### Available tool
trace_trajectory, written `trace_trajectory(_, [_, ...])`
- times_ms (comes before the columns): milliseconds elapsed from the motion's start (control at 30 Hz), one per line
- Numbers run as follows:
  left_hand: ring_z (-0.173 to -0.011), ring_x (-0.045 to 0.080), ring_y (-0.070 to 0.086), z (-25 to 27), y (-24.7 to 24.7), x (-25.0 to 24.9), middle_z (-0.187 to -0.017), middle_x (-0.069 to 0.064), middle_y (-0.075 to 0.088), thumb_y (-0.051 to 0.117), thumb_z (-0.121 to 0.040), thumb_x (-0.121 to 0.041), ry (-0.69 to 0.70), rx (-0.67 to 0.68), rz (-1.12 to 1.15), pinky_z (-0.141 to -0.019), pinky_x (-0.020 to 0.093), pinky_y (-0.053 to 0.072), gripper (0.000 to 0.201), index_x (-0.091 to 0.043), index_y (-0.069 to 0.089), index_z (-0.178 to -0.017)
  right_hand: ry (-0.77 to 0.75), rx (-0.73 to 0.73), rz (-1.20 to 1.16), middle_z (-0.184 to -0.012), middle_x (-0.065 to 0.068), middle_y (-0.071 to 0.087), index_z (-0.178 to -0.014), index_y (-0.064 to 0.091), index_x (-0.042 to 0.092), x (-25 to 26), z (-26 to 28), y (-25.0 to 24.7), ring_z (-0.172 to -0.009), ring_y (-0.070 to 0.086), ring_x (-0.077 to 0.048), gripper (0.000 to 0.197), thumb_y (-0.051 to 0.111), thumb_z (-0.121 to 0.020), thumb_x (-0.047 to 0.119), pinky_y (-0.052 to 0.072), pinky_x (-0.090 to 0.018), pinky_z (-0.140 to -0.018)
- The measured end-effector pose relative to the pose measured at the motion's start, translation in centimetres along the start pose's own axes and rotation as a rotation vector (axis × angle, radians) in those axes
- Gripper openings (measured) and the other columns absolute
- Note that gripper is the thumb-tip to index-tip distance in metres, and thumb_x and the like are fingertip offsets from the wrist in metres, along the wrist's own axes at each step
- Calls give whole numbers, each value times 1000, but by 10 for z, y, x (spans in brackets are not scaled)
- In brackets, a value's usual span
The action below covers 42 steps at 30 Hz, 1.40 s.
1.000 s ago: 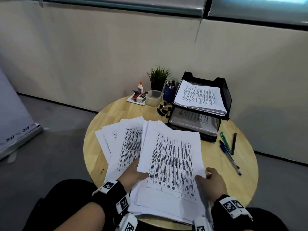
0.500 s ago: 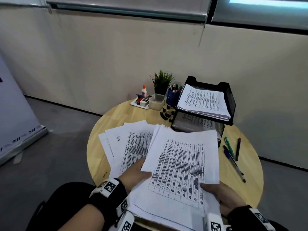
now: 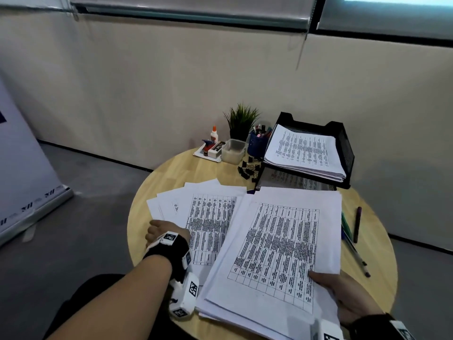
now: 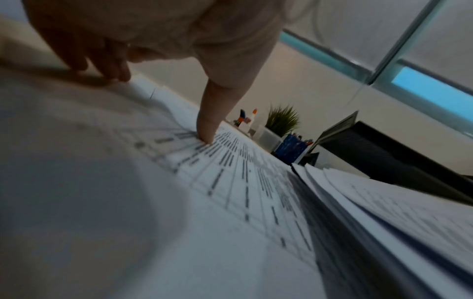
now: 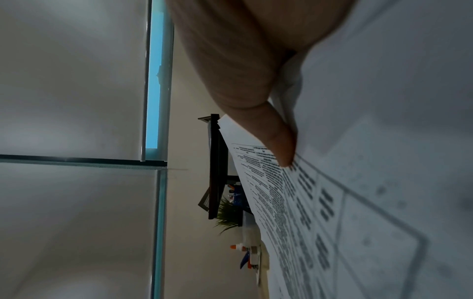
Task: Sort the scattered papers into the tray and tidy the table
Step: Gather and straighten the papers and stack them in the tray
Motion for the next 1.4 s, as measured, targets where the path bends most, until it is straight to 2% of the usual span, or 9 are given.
trace_trajectory(200, [-114, 33, 56, -20, 5, -4, -126, 21, 55, 68, -79, -11, 94, 119, 144, -89, 32, 46, 46, 3, 49, -118, 13, 21, -31, -103, -33, 66, -116, 56, -1, 7, 1, -1, -75, 68, -48, 34, 51, -83, -9, 56, -58, -63])
trace_trajectory(367, [-106, 36, 57, -14, -9, 4, -117, 23, 57, 57, -85, -2, 223, 106, 141, -79, 36, 45, 46, 2, 31, -123, 7, 8, -15, -97, -33, 68, -111, 57, -2, 10, 2, 1, -72, 68, -47, 44, 61, -68, -8, 56, -57, -62])
trace_trajectory(533, [-109, 35, 55, 2, -7, 24, -119, 20, 55, 59, -84, 0, 312, 183, 236, -77, 27, 36, 57, 1, 32, -134, 16, -31, -16, -103, -33, 66, -114, 57, -2, 7, 0, -2, -75, 68, -47, 29, 53, -86, -8, 54, -61, -71])
trace_trajectory(767, [-93, 15, 42, 46, 8, 41, -91, -3, 48, 57, -85, 1, 440, 389, 268, -68, 15, 33, 37, -12, 35, -113, 89, -155, 151, -85, -30, 70, -102, 60, -6, -13, -5, -10, -61, 68, -42, 19, 55, -84, -10, 56, -54, -62])
trace_trajectory(933, [-112, 23, 56, 54, 16, 46, -126, 9, 58, 73, -71, -10, 452, 551, 331, -93, 29, 45, 64, -2, 45, -127, -22, -402, 482, -85, -28, 69, -94, 64, -15, -25, -11, -17, -74, 65, -39, 23, 67, -72, -11, 51, -40, -75])
trace_trajectory(1067, [-103, 22, 58, 64, 16, 42, -115, 4, 61, 62, -87, -7, 427, 586, 461, -81, 28, 47, 30, -2, 53, -115, -71, -505, 921, -81, -12, 58, -95, 52, 1, -23, -2, -9, -82, 57, -30, 30, 67, -70, 1, 42, -27, -61])
trace_trajectory(1267, [-116, 19, 51, 82, 24, 41, -129, 1, 52, 75, -72, -1, 370, 724, 711, -103, 35, 39, 60, -9, 47, -125, -140, -398, 1041, -100, -14, 58, -115, 45, 5, -30, -6, 2, -89, 56, -29, 47, 61, -72, -4, 47, -29, -68])
trace_trajectory(1333, [-116, 26, 54, 84, 30, 42, -133, 11, 53, 76, -68, 4, 333, 787, 791, -101, 39, 42, 70, -2, 45, -131, -152, -357, 1036, -107, -13, 59, -121, 44, 6, -33, -9, 4, -93, 55, -27, 53, 60, -72, -6, 48, -30, -77])
trace_trajectory(1400, [-104, 27, 60, 87, 28, 42, -124, 14, 59, 68, -76, 12, 340, 828, 817, -92, 35, 44, 58, 0, 48, -129, -184, -295, 1043, -111, -10, 59, -127, 41, 8, -34, -9, 7, -96, 55, -25, 60, 62, -72, -4, 48, -30, -82])
Point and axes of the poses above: each hand's wrist, its own z-axis away from the middle knuckle, its own y-axis out of the palm, x = y × z, the point moved 1 cm from there along -z, towards the middle knuckle
